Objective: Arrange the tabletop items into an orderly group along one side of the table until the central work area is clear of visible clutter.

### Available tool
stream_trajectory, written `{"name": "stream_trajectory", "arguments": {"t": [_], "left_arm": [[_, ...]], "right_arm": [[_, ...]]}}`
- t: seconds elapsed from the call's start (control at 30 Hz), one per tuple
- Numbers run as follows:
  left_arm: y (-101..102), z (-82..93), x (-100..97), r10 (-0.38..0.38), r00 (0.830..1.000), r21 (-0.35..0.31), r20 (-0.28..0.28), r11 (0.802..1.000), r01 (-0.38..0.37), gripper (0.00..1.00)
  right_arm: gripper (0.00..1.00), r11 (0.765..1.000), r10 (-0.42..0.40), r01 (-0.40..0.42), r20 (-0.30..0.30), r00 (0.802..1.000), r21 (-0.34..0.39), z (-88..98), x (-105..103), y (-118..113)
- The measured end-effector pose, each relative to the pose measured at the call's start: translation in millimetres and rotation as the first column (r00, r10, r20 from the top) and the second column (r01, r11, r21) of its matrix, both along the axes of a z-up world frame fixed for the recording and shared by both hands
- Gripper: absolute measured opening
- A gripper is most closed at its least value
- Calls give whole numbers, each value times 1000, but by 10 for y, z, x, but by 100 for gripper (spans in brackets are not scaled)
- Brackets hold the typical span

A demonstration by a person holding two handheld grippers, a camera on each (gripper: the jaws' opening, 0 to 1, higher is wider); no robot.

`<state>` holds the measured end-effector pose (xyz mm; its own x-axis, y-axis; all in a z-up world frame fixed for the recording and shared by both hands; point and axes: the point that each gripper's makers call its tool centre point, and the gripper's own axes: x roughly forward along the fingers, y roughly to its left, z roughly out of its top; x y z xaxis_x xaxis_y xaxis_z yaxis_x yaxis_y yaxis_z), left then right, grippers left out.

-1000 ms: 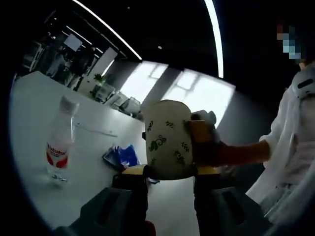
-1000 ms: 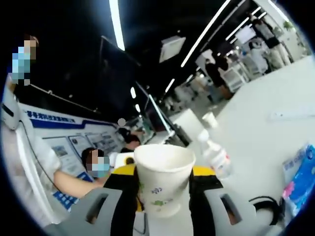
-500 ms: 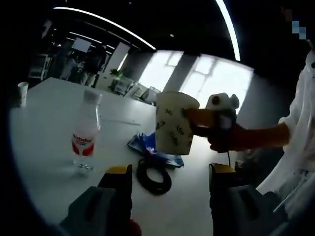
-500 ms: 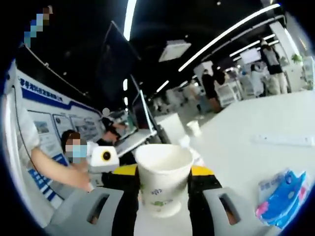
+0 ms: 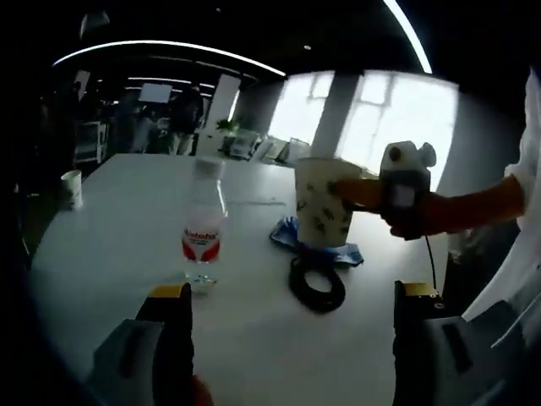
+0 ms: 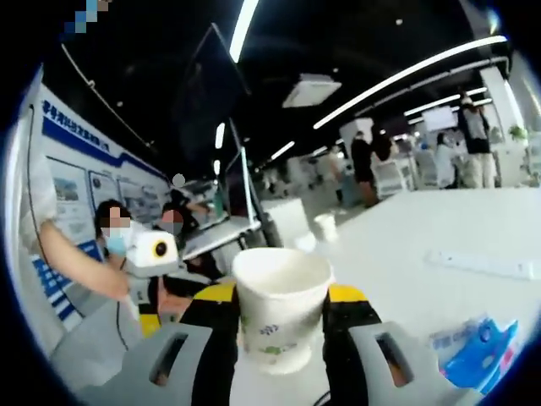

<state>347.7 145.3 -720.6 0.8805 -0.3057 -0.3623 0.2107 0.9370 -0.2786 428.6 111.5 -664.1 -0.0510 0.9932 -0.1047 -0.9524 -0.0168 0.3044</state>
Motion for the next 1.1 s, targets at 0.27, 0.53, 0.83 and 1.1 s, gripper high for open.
{"name": "stream_trajectory", "arguments": {"t": [0.27, 0.53, 0.83, 1.1], "left_arm": [[109, -43, -90, 34, 999, 17, -15, 999, -33, 97], [106, -118, -211, 62, 998, -19, -31, 998, -62, 97], [164, -145, -265, 104, 994, -58, -39, 993, -106, 97], [127, -173, -307, 115, 992, -86, -48, 989, -119, 97]], "right_arm": [[35, 1000, -3, 3, 28, 1000, -22, -143, 84, 70], [35, 999, -9, 11, 48, 999, -50, -353, 174, 160], [34, 997, -2, 8, 78, 997, -72, -501, 247, 281], [32, 995, 2, 7, 89, 996, -99, -685, 323, 350]]}}
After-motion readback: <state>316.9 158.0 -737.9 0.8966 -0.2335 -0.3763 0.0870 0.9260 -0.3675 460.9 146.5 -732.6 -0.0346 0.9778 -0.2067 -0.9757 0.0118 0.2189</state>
